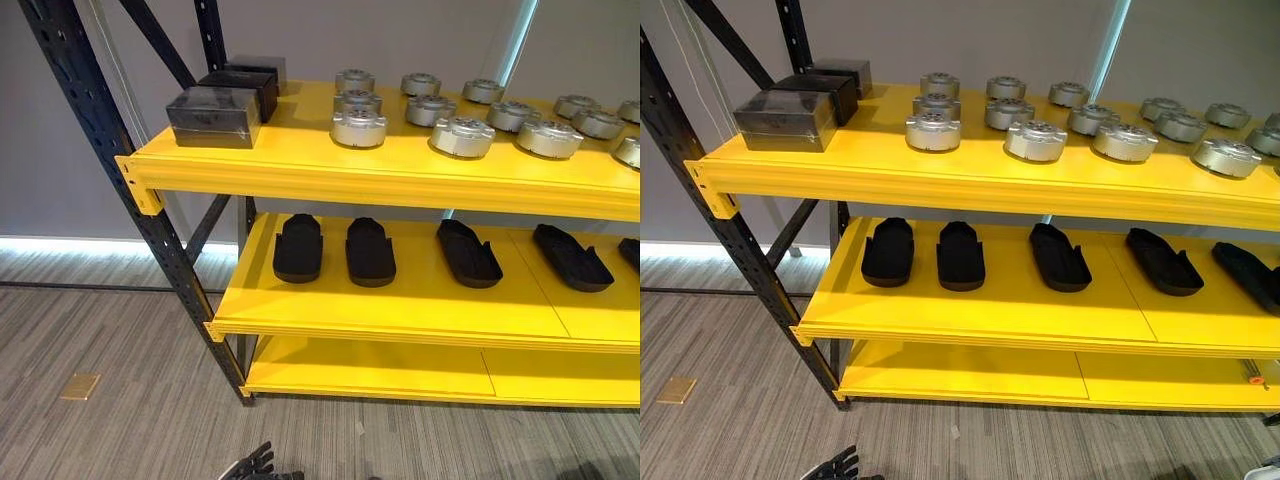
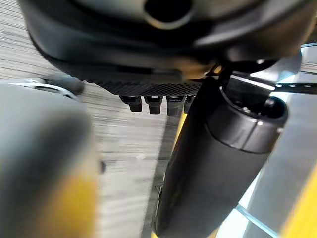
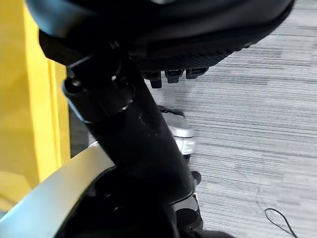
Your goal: Move parts from the plastic box to the shelf.
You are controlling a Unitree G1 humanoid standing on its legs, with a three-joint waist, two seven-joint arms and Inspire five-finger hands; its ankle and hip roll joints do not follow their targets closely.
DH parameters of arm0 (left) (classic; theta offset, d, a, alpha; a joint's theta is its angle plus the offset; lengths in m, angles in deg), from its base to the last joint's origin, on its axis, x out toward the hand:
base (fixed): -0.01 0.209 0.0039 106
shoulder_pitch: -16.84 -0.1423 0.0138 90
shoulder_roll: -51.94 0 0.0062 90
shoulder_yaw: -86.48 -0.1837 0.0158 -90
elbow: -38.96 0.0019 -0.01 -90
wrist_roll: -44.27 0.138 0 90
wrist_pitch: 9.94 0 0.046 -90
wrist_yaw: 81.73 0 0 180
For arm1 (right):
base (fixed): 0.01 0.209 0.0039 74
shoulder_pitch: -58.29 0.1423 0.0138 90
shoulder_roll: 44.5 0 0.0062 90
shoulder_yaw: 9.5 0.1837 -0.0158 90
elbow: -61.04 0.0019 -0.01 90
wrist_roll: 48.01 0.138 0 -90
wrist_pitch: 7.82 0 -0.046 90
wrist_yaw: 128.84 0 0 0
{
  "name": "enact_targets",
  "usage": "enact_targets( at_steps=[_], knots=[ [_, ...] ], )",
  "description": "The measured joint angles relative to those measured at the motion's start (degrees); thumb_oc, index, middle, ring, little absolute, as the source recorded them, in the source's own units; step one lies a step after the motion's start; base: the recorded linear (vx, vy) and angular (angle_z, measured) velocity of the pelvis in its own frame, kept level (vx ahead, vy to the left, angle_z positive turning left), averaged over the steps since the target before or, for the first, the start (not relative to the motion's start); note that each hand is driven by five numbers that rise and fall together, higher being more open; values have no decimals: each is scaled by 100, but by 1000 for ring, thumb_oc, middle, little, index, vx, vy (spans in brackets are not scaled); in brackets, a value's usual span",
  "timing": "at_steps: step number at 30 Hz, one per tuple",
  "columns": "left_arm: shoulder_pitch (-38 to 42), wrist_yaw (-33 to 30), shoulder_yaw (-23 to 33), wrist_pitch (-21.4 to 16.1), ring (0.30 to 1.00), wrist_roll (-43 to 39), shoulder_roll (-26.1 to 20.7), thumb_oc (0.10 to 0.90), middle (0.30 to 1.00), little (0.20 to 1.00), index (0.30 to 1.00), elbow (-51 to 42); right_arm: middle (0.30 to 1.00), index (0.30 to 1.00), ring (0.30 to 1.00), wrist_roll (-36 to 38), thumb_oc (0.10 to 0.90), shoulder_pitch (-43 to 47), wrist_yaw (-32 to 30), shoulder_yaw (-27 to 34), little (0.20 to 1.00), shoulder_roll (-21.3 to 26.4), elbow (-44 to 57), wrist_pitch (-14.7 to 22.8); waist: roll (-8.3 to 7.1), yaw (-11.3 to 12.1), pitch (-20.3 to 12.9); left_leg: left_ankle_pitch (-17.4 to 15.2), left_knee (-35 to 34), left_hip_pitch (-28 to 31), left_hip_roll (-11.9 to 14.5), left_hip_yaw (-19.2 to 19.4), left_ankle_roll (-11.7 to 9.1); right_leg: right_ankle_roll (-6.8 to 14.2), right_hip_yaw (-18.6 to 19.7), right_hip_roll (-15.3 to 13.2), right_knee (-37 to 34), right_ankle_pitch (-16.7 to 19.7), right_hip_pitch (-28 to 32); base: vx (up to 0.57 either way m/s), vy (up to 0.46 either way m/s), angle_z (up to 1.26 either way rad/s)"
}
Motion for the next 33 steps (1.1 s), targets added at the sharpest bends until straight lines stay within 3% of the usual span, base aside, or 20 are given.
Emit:
enact_targets(
  at_steps=[3, 6, 9, 15, 28, 33],
  knots=[
    [-561, 358, -73, -95, 1000, -599, -56, 900, 1000, 1000, 1000, -3091, 1000, 1000, 1000, 36, 900, -1152, -183, -100, 1000, 640, 2271, -211, 80, -34, 91, 13, 0, -26, -18, -41, 4, 38, 0, -13, 0, 38, 17, -56, 17, 6],
    [-351, 480, -194, -116, 1000, -788, -486, 900, 1000, 1000, 1000, -4186, 1000, 1000, 1000, 150, 900, -1236, -129, -105, 1000, 1105, 3237, -354, 113, -300, 108, 15, -2, -50, -6, -13, 4, 24, 5, -5, 0, 29, -12, 2, 14, -7],
    [-71, 567, -465, -106, 1000, -857, -725, 900, 1000, 1000, 1000, -4330, 1000, 1000, 1000, 355, 900, -1184, 100, -126, 1000, 1444, 3521, -355, 124, -318, 106, 16, -1, -53, -3, 0, 5, 25, 5, -2, 0, 29, -33, 5, 6, -1],
    [-303, 643, -529, 15, 1000, -957, -898, 900, 1000, 1000, 1000, -4796, 1000, 1000, 1000, 457, 900, -1247, 221, -130, 1000, 1785, 3974, -369, 198, -335, 322, 11, 0, -60, -2, 10, 11, 57, 9, 0, 0, 51, -67, 0, 0, 0],
    [-371, 432, -528, 15, 1000, -1185, -940, 900, 1000, 1000, 1000, -5080, 1000, 1000, 1000, 518, 900, -1244, 89, -115, 1000, 1810, 4046, -361, 187, -334, 410, -19, 0, -71, -2, 28, 12, 19, 15, 0, 0, 13, -82, 0, 0, 0],
    [-576, 91, -346, -31, 1000, -1271, -852, 900, 1000, 1000, 1000, -5233, 1000, 1000, 1000, 641, 900, -1508, -417, -78, 1000, 1936, 4591, -349, 186, -401, 521, -27, 0, -81, -2, 26, 10, 20, 19, 0, 0, 13, -97, 0, 0, 0]
  ],
)
